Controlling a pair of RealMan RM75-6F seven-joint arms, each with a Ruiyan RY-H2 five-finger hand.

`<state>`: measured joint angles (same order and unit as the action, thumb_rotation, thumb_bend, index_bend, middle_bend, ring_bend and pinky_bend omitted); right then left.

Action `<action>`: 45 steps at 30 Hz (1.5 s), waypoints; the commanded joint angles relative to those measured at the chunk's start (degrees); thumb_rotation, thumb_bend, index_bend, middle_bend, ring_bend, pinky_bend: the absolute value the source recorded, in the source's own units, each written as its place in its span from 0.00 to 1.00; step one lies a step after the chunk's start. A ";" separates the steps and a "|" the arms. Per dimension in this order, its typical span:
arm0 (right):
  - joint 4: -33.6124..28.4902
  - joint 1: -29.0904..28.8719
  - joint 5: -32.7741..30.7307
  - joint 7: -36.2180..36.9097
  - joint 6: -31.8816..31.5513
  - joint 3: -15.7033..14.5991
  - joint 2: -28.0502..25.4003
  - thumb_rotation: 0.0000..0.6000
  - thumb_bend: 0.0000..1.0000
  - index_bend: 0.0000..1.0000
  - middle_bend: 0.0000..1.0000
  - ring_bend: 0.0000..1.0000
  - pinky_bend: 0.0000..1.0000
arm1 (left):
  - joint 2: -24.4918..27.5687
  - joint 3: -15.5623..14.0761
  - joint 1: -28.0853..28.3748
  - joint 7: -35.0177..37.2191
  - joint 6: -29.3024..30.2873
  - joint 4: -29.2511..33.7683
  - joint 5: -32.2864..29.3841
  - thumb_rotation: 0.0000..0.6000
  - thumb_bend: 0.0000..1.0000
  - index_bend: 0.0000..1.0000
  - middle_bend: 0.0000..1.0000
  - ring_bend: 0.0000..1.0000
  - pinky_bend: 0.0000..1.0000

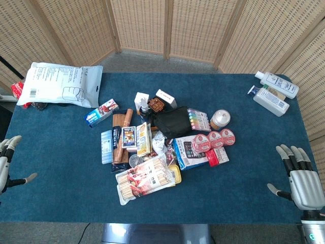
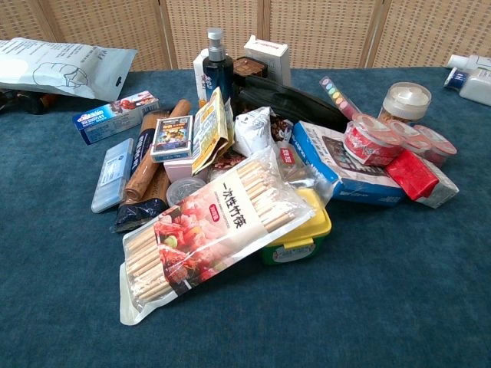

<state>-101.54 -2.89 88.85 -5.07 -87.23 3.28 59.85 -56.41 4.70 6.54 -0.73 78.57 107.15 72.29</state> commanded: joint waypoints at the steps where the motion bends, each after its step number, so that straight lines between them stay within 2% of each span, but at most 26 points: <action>1: 0.00 -0.03 0.05 -0.09 0.09 -0.06 0.05 1.00 0.00 0.00 0.00 0.00 0.00 | -0.20 0.07 0.13 -0.33 -0.29 -0.33 -0.51 1.00 0.00 0.00 0.00 0.00 0.00; 5: -0.04 -0.17 0.12 -0.25 0.48 -0.23 0.15 1.00 0.00 0.00 0.00 0.00 0.00 | -0.97 0.60 0.56 -0.62 -0.97 -1.29 -2.04 1.00 0.00 0.00 0.00 0.00 0.00; 8: -0.14 -0.18 -0.07 -0.26 0.52 -0.17 0.10 1.00 0.00 0.00 0.00 0.00 0.00 | -3.03 2.13 1.29 -0.65 -1.06 -3.18 -4.38 1.00 0.00 0.00 0.00 0.00 0.00; 11: -0.24 -0.17 -0.33 -0.09 0.51 -0.07 0.00 1.00 0.00 0.00 0.00 0.00 0.00 | -7.08 5.13 2.64 -1.10 -0.69 -5.92 -8.78 1.00 0.00 0.00 0.00 0.00 0.00; 14: -0.33 -0.13 -0.21 0.08 0.42 -0.11 -0.14 1.00 0.00 0.00 0.00 0.00 0.00 | -10.42 8.00 5.41 -2.75 -2.78 -8.62 -13.40 1.00 0.00 0.00 0.00 0.00 0.00; 18: -0.41 0.01 0.13 0.40 0.07 -0.18 -0.30 1.00 0.00 0.00 0.00 0.00 0.00 | -13.65 11.89 9.29 -5.57 -5.03 -9.38 -19.50 1.00 0.00 0.00 0.00 0.00 0.00; 24: -0.35 0.12 0.25 1.31 -0.19 -0.15 -0.68 1.00 0.00 0.00 0.00 0.00 0.00 | -16.83 15.17 14.54 -11.91 -7.22 -9.61 -27.03 1.00 0.00 0.00 0.00 0.00 0.00; 29: -0.42 0.15 0.65 1.63 -0.32 -0.28 -0.82 1.00 0.00 0.00 0.00 0.00 0.00 | -20.07 16.12 18.44 -16.59 -8.81 -12.26 -32.23 1.00 0.00 0.00 0.00 0.00 0.00; 45: -0.30 0.17 0.16 2.22 -0.27 -0.08 -1.01 1.00 0.00 0.00 0.00 0.00 0.00 | -32.13 18.78 30.00 -25.27 -16.43 -30.76 -45.17 1.00 0.00 0.00 0.00 0.00 0.00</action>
<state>-101.87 -2.71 89.06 -2.86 -87.55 3.18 58.84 -87.10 22.94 35.12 -24.97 63.52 78.03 28.68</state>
